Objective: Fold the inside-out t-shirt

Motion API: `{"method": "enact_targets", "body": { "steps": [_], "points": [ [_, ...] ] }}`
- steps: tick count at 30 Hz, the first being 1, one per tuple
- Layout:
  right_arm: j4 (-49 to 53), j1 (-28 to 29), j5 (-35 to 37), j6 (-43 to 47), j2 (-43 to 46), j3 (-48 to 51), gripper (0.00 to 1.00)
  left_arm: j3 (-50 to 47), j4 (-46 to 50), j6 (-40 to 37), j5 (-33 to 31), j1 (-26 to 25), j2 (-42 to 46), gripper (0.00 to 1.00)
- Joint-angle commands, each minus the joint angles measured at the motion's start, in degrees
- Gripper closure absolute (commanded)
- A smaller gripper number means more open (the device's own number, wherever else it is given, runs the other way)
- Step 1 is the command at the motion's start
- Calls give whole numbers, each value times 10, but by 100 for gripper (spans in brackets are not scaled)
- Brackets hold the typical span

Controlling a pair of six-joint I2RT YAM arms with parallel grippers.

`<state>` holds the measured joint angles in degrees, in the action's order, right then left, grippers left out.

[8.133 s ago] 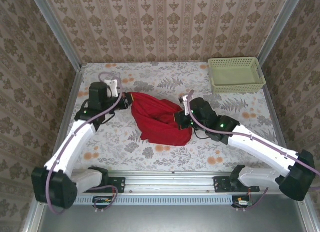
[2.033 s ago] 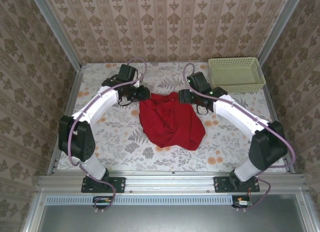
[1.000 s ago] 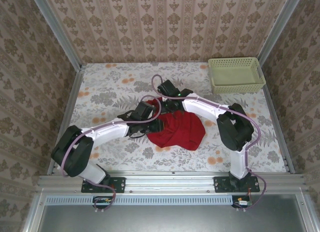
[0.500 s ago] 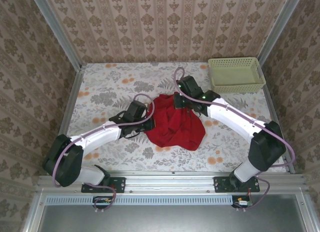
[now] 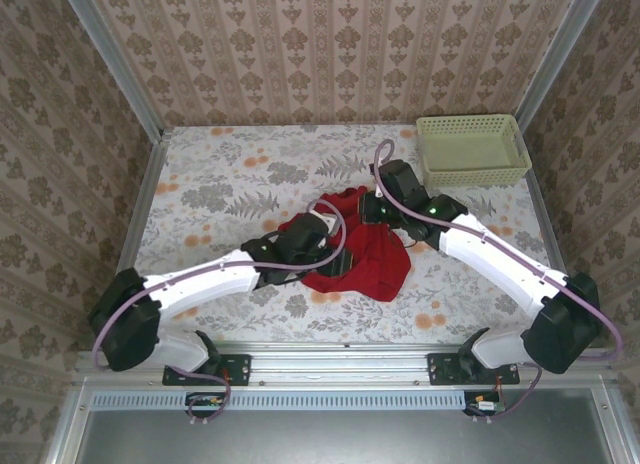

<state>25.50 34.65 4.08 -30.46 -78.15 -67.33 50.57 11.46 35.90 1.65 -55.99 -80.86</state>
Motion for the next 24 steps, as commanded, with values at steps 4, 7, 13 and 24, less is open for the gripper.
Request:
{"method": "enact_targets", "body": {
  "steps": [4, 7, 13, 24],
  "points": [
    [6, 3, 12, -8, 41, 2, 100, 7, 46, 8, -61, 20, -32, 59],
    [21, 2, 41, 0, 47, 2, 100, 14, 67, -7, -60, 36, -28, 84],
    [79, -3, 142, 31, 15, 1, 100, 48, 131, -82, -66, 47, 32, 100],
    [84, -3, 154, 49, 36, 24, 100, 30, 81, -123, 147, 136, 179, 100]
  ]
}}
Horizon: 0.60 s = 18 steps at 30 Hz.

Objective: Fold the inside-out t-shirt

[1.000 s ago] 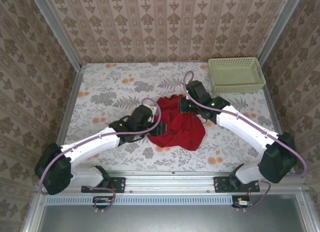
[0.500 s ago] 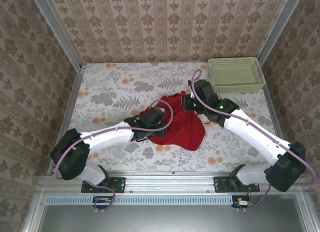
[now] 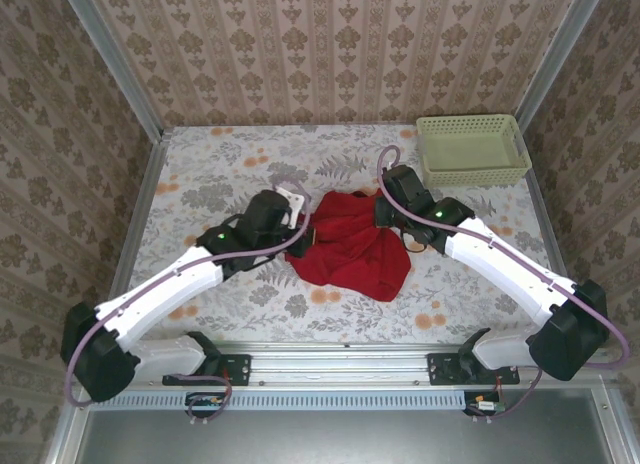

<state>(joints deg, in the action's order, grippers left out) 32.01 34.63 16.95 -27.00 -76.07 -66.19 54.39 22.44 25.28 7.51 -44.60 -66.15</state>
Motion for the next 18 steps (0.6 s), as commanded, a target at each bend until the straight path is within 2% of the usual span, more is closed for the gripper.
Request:
{"method": "enact_targets", "body": {
  "steps": [1, 4, 6, 8, 10, 14, 16, 18],
  "points": [
    [20, -3, 25, 14, 18, 17, 100, -24, -43, -12, 109, 40, 45, 100],
    [15, -2, 25, 3, 31, 36, 100, -70, -53, -6, 133, 106, 53, 100],
    [2, -3, 13, -11, 31, 47, 100, -83, -31, -12, 118, 149, 24, 100],
    [-36, -4, -33, -20, 7, 49, 100, -74, -14, -21, 101, 178, -34, 99],
    [-57, -4, -62, -24, -32, 27, 100, -44, 1, -32, 87, 182, -96, 95],
    [-60, -14, -56, -5, -148, -67, 100, 48, 63, -12, 14, 182, -195, 83],
    [-55, -24, -53, 9, -189, -111, 100, 74, 93, -1, -30, 176, -200, 71],
    [-45, -33, -55, 18, -219, -147, 100, 82, 113, 8, -85, 146, -177, 58]
  ]
}}
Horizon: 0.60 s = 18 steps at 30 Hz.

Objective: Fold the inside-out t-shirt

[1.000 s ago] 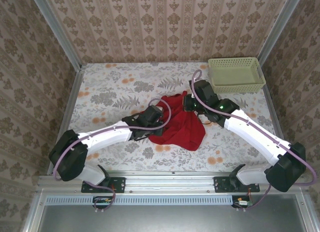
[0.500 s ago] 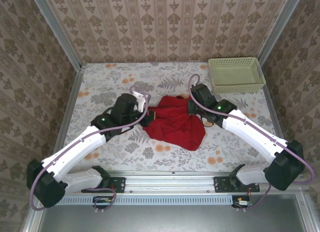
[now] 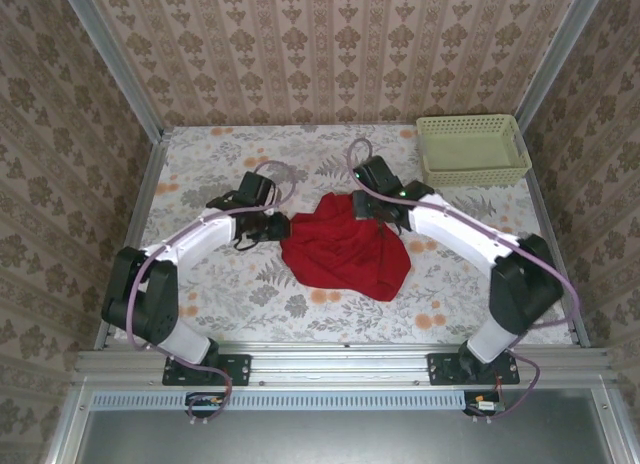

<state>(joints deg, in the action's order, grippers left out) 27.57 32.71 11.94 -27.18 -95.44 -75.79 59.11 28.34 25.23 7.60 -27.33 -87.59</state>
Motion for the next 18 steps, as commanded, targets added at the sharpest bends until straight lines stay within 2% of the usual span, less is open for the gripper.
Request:
{"method": "enact_targets", "body": {
  "steps": [1, 3, 5, 7, 18],
  "points": [
    [1, -17, -10, 26, -35, -64, 100, 33, 52, 10, -100, -47, 54, 56],
    [0, -17, -19, 31, -42, -74, 100, 24, 38, 11, -108, -91, 82, 55],
    [-9, -16, -36, 29, -39, -72, 100, 10, 3, 11, -89, -138, 98, 54],
    [-18, -16, -44, 23, -30, -64, 100, 6, -26, 18, -69, -160, 90, 54],
    [-21, -20, -39, 30, -16, -59, 100, 67, -30, -15, -60, -170, -55, 56]
  ]
}}
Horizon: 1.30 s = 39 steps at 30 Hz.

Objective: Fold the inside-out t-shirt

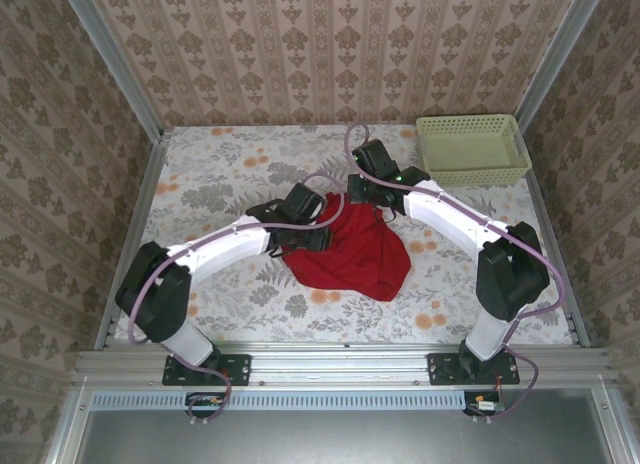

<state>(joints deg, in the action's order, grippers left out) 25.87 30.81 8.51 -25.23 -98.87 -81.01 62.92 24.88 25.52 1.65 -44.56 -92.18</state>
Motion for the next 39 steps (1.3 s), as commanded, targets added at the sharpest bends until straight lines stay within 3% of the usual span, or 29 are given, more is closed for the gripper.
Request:
{"method": "enact_targets", "body": {
  "steps": [1, 10, 15, 25, 29, 36, 39],
  "points": [
    [-5, -1, -5, 11, 18, -7, 100, 31, 4, -20, -1, 2, -15, 56],
    [-11, -2, -14, 11, 20, 5, 100, 53, 8, -27, -48, 5, -50, 63],
    [-14, -2, -11, 11, 22, 15, 100, 68, 18, -34, -37, 6, -69, 70],
    [-13, -2, -8, 8, 26, 18, 100, 59, 16, -41, -12, 0, -69, 59],
    [-13, -2, -6, 7, 30, 20, 100, 67, 17, -43, -8, 1, -88, 70],
    [-9, -2, 4, 12, 40, 28, 100, 89, 33, -44, -30, -1, -81, 97],
    [-8, -2, 18, 14, 45, 37, 100, 102, 54, -46, -60, -8, -56, 100]
  ]
}}
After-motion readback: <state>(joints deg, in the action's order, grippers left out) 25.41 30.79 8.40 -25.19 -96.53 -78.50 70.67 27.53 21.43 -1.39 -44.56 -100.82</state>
